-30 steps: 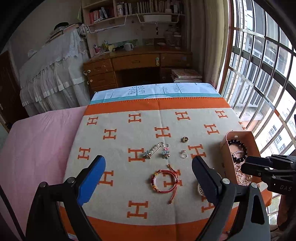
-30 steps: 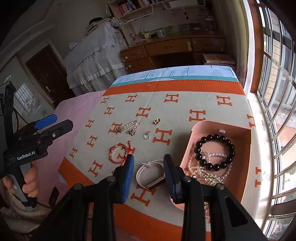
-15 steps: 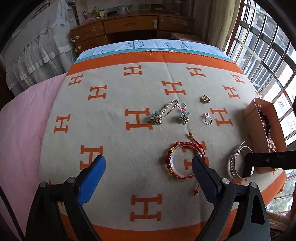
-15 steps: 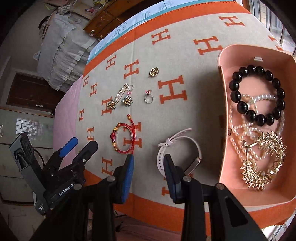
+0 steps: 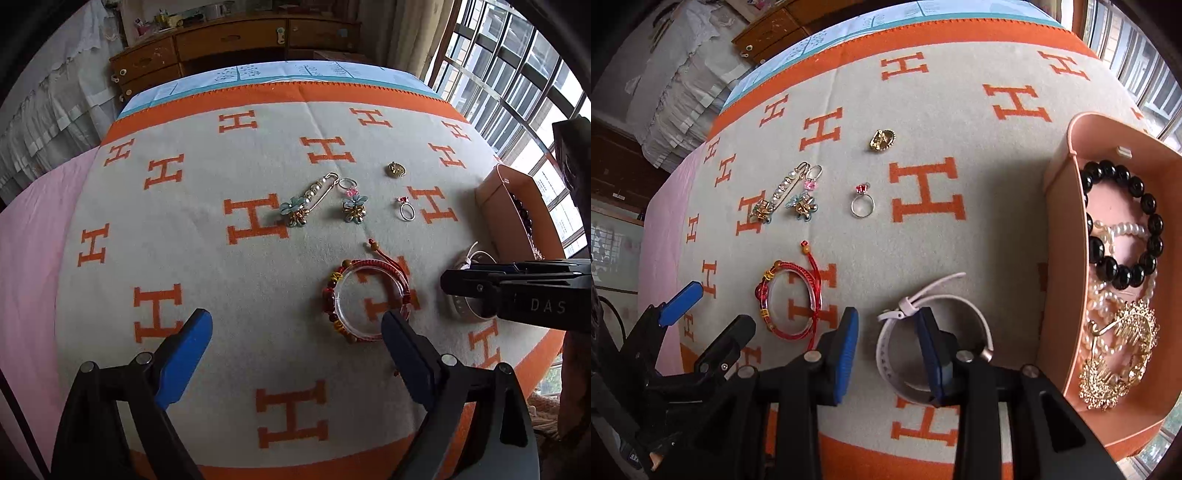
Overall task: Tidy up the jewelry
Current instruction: 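Move the right tool to the white watch and close on its strap, then close the left tool on the red string bracelet while the right tool lifts the watch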
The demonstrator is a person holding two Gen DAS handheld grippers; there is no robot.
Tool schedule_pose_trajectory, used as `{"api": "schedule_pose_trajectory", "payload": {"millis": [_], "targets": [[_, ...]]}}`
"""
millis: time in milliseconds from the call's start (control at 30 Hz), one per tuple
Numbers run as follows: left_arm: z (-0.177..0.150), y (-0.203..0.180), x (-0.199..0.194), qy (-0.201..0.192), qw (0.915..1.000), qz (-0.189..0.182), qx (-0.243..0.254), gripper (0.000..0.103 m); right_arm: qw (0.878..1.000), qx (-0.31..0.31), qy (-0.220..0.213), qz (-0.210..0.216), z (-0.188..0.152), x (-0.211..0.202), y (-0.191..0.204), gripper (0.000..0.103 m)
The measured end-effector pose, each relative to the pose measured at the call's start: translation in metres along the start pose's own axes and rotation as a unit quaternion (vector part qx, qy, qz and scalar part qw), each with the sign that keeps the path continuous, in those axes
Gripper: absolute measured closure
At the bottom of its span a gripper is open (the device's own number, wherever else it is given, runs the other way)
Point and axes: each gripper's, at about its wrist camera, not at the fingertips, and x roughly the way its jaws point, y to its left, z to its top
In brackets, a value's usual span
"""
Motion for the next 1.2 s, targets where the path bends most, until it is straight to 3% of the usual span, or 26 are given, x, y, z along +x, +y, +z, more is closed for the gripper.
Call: {"api": "schedule_pose_trajectory", "payload": {"millis": [67,133,200,267,433,500,667,833,900,1000,1200], "targets": [[-0.005,-0.002,0.001,0.007,1.0000,-0.003,0.003,0.015,0.999,-0.040,-0.021,-0.023,-0.003,0.001,0.008,0.071],[-0.010,-0.005,0.004,0.017,0.9998,-0.008,0.003,0.022,0.995,-0.073,-0.043,-0.048,-0.006,0.001,0.015,0.080],[-0.011,-0.007,0.007,0.026,0.9996,-0.014,-0.001,0.030,0.993,-0.090,-0.056,-0.053,-0.011,0.000,0.016,0.083],[-0.011,-0.008,0.010,0.035,0.9992,-0.016,-0.007,0.036,0.993,-0.095,-0.057,-0.034,-0.014,-0.002,0.015,0.096],[-0.005,-0.003,0.019,0.059,0.9963,-0.041,-0.047,0.047,0.992,-0.097,-0.075,-0.014,-0.017,-0.010,0.012,0.097],[-0.001,0.000,0.021,0.066,0.9946,-0.049,-0.063,0.059,0.991,-0.096,-0.089,-0.005,-0.017,-0.018,0.008,0.097],[0.009,0.005,0.028,0.094,0.9865,-0.072,-0.113,0.066,0.990,-0.094,-0.108,0.014,-0.019,-0.030,0.000,0.097],[0.018,-0.002,0.034,0.113,0.9834,-0.048,-0.133,0.070,0.989,-0.098,-0.108,0.037,-0.020,-0.032,-0.005,0.097],[0.023,-0.006,0.038,0.123,0.9827,-0.030,-0.136,0.084,0.988,-0.102,-0.111,0.045,-0.022,-0.035,-0.006,0.097],[0.029,-0.015,0.042,0.136,0.9804,-0.021,-0.141,0.092,0.986,-0.106,-0.113,0.061,-0.023,-0.037,-0.010,0.097],[0.033,-0.031,0.039,0.126,0.9798,-0.019,-0.154,0.096,0.981,-0.108,-0.133,0.091,-0.028,-0.052,-0.022,0.097]]}}
